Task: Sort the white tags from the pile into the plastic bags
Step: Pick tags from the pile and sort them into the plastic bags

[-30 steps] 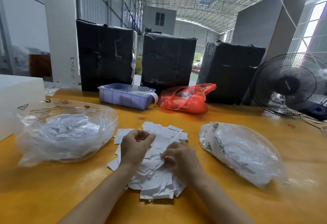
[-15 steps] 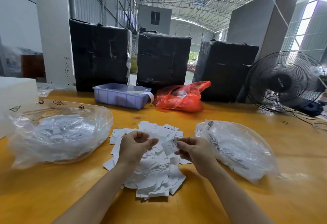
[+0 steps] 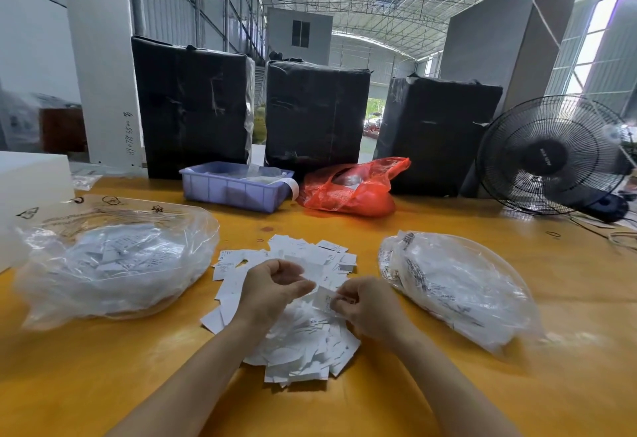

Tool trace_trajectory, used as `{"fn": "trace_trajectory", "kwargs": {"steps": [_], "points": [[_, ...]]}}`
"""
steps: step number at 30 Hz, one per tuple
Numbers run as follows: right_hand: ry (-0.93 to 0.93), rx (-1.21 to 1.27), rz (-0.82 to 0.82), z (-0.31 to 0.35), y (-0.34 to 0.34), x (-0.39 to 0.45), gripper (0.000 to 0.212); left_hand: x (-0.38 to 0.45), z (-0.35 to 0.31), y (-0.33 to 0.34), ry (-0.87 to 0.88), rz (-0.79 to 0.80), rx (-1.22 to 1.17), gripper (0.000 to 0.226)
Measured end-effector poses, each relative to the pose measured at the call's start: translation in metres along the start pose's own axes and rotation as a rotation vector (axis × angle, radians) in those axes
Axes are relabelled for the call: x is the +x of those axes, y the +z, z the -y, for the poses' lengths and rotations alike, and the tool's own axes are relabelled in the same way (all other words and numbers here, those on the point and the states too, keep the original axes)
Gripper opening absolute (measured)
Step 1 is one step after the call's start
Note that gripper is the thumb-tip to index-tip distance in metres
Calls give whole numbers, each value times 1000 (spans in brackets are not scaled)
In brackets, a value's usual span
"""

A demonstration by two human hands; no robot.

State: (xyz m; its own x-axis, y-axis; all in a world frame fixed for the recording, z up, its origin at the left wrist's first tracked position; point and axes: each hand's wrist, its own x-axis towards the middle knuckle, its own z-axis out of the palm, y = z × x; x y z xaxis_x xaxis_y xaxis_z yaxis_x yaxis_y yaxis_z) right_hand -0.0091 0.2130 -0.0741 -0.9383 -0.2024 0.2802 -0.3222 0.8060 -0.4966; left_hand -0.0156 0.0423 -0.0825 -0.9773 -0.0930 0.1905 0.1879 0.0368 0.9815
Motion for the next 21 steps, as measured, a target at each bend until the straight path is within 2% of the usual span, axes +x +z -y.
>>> {"fn": "trace_trajectory", "kwargs": {"steps": [3, 5, 7, 9, 12, 21], "points": [[29, 160, -172, -1, -5, 3, 21, 0, -1, -1, -5, 2, -17, 11], [127, 513, -289, -2, -11, 6, 11, 1, -3, -1, -17, 6, -32, 8], [187, 879, -259, 2, -13, 7, 14, 0, -5, 0, -28, 18, -52, 7], [208, 1037, -241, 6, -12, 7, 20, 0, -6, 1, -38, 35, -67, 11], [196, 1085, -268, 13, -12, 6, 16, -2, -8, 4, -52, 69, -69, 18], [87, 1007, -417, 19, -11, 3, 14, -4, -9, 4, -63, 114, -46, 28]]}}
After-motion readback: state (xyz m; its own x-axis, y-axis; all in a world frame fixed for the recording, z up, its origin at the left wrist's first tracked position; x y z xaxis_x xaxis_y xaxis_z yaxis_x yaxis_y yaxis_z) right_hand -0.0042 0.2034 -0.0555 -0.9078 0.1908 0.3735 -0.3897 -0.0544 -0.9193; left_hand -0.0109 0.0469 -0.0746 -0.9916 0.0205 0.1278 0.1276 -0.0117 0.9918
